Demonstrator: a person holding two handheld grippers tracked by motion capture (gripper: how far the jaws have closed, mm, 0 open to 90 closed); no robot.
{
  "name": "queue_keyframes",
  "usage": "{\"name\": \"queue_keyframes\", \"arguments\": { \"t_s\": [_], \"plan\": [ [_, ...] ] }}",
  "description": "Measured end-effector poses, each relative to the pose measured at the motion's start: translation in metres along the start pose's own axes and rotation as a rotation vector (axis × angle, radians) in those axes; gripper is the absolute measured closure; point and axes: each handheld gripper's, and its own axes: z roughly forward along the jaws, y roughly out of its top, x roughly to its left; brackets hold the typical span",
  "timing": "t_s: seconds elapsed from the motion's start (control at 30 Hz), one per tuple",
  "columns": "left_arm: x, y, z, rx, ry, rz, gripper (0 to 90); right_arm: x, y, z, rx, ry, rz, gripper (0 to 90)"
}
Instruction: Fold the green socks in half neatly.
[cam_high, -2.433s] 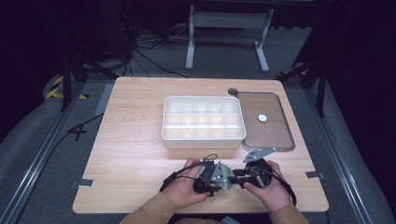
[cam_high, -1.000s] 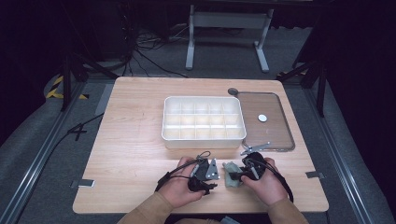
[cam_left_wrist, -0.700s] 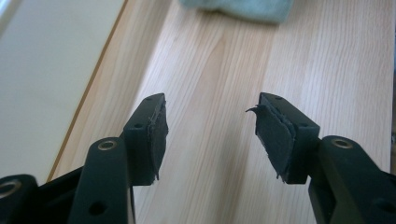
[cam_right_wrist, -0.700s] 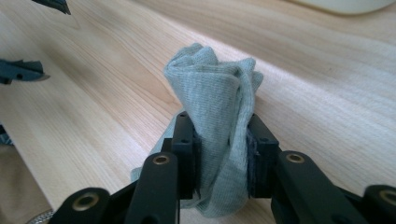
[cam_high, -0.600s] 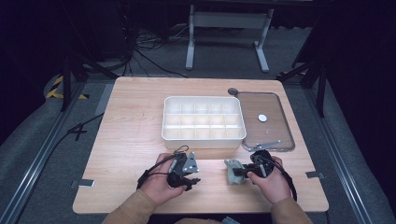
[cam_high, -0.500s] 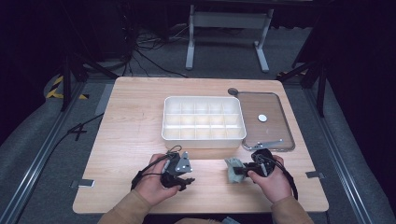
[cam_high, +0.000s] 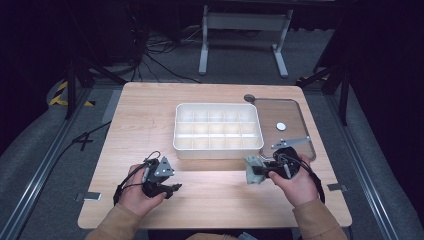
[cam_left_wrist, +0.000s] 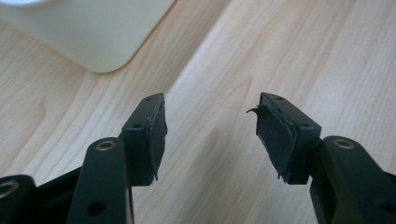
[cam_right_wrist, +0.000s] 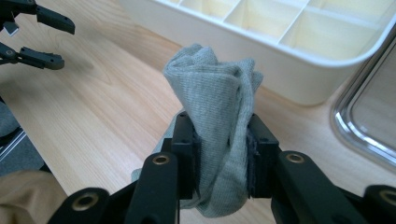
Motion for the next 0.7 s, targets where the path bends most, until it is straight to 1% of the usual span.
{"name": "queue_keyframes", "arguments": {
  "t_s": [0.13, 0.27, 0.47, 0.53, 0.6, 0.7],
  "plan": [
    [0.004, -0.002, -0.002, -0.002, 0.009, -0.022, 43.6, 0.0, 0.013, -0.007, -0.013, -0.015, -0.011, 70.1],
    [0.005, -0.002, -0.003, -0.003, 0.014, -0.024, 43.6, -0.002, 0.023, -0.011, -0.022, -0.022, -0.017, 70.0],
    [0.006, -0.003, -0.002, 0.005, 0.017, -0.029, 43.7, -0.005, 0.029, -0.013, -0.034, -0.031, -0.02, 69.9],
    [0.006, -0.003, -0.002, 0.004, 0.02, -0.028, 43.8, -0.006, 0.031, -0.015, -0.042, -0.043, -0.029, 69.8],
    [0.007, -0.003, -0.001, 0.003, 0.018, -0.026, 43.8, -0.007, 0.034, -0.017, -0.057, -0.068, -0.044, 69.8],
    [0.007, -0.002, -0.001, 0.005, 0.017, -0.024, 43.8, -0.008, 0.038, -0.018, -0.07, -0.086, -0.063, 69.6]
  ]
}}
